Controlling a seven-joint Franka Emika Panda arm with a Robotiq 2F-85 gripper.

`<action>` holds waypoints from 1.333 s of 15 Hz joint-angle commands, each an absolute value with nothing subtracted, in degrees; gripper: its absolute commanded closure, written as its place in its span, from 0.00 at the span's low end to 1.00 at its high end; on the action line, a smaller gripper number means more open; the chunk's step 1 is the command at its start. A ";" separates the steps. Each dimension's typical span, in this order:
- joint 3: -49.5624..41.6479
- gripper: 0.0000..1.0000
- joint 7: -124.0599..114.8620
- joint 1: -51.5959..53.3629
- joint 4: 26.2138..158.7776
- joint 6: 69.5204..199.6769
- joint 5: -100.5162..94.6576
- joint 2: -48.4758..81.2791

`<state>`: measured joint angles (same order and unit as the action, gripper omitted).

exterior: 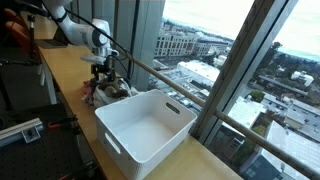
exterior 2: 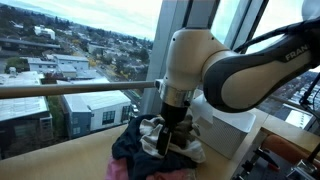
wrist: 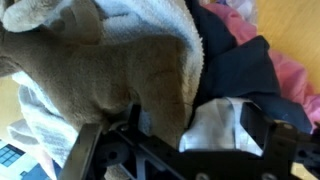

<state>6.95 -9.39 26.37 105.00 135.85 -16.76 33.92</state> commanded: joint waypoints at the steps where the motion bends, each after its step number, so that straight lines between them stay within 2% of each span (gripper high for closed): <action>1: 6.56 0.10 -9.32 25.62 103.43 135.43 -17.34 35.55; 2: 6.56 0.28 -9.22 25.38 103.12 135.34 -17.13 35.82; 9: 6.91 0.81 -8.61 24.40 102.71 135.33 -16.49 36.02; 11: 7.01 0.94 -8.34 24.14 102.87 135.26 -16.24 35.63; 13: 7.06 0.99 -8.18 23.91 103.06 135.10 -16.14 35.08; 14: 7.06 0.96 -8.13 23.81 103.25 134.96 -16.16 34.57; 20: 6.88 0.96 -6.89 22.03 104.39 132.61 -16.10 26.77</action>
<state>6.52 -8.93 23.73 103.66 135.69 -16.65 32.66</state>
